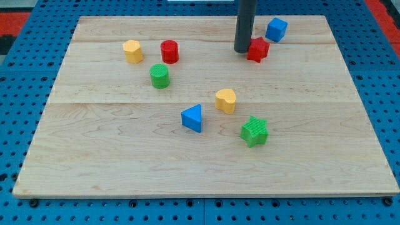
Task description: Slide the red circle to the left side of the green star
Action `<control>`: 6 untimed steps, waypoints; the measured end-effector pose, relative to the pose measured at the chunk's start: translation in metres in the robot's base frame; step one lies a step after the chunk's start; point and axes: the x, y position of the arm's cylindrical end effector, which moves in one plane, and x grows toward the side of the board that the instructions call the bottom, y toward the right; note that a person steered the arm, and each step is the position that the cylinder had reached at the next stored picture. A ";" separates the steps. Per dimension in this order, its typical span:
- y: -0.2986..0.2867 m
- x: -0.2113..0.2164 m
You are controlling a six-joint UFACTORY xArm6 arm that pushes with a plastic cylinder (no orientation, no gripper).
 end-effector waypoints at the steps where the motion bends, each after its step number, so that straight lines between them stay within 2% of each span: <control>1: -0.047 0.011; 2: -0.059 -0.031; 3: -0.134 -0.032; 4: -0.177 0.005; 5: -0.199 0.016; 6: -0.219 -0.013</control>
